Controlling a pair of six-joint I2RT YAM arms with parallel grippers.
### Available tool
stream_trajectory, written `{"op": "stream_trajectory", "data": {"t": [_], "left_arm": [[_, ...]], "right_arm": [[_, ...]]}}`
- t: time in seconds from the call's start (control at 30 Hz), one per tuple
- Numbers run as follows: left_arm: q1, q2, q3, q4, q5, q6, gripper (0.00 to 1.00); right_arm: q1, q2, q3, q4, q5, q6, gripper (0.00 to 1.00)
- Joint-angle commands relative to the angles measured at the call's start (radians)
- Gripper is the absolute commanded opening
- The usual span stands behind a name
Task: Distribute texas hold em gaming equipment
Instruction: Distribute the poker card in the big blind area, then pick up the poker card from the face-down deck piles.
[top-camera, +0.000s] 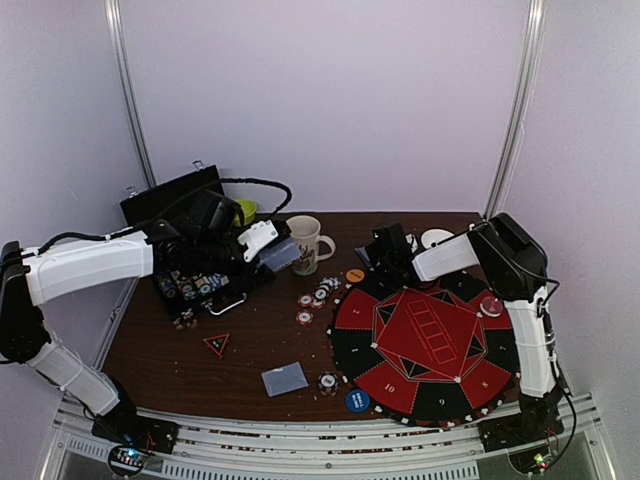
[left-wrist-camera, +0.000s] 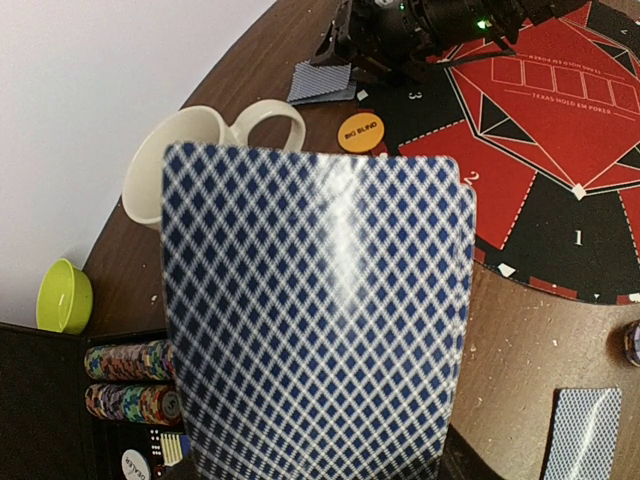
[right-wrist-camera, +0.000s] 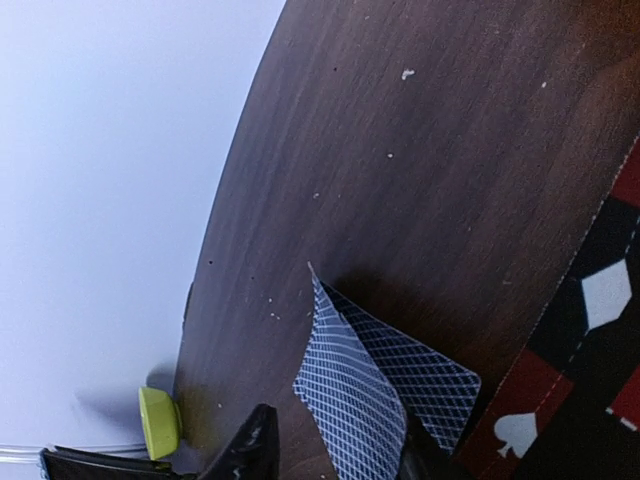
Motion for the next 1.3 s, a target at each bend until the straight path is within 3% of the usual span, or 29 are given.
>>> {"op": "stream_trajectory", "data": {"t": [0.0, 0.13, 0.27, 0.43, 0.57, 0.77, 1.0, 1.17, 1.27], "left_arm": [[0.005, -0.005, 0.003, 0.04, 0.0, 0.005, 0.53], [0.005, -0.005, 0.006, 0.037, 0.005, 0.004, 0.53], [0.006, -0.006, 0.007, 0.035, 0.006, 0.003, 0.53], [0.004, -0.011, 0.01, 0.035, 0.017, 0.001, 0.53], [0.006, -0.019, 0.011, 0.034, 0.028, 0.0, 0.53], [0.006, -0.03, 0.007, 0.033, 0.013, 0.003, 0.53], [0.005, -0.029, 0.005, 0.034, 0.008, 0.005, 0.53], [0.005, -0.025, 0.0, 0.033, -0.001, 0.013, 0.53], [0.005, -0.029, -0.003, 0.034, -0.002, 0.019, 0.53]], "right_arm": [[0.001, -0.082, -0.051, 0.013, 0.005, 0.007, 0.43], [0.005, -0.162, -0.12, 0.006, 0.0, -0.002, 0.6], [0.009, -0.243, -0.163, -0.044, -0.043, -0.022, 0.99], [-0.006, -0.266, -0.142, -0.126, -0.094, -0.126, 1.0], [-0.05, -0.215, -0.153, -0.07, -0.18, -0.094, 1.0], [-0.061, -0.232, -0.112, -0.214, -0.165, -0.115, 1.0], [-0.075, -0.184, -0.123, -0.153, -0.242, -0.086, 0.94], [-0.046, -0.268, -0.075, -0.161, -0.281, -0.297, 0.94], [-0.005, -0.36, -0.02, -0.207, -0.325, -0.635, 0.92]]}}
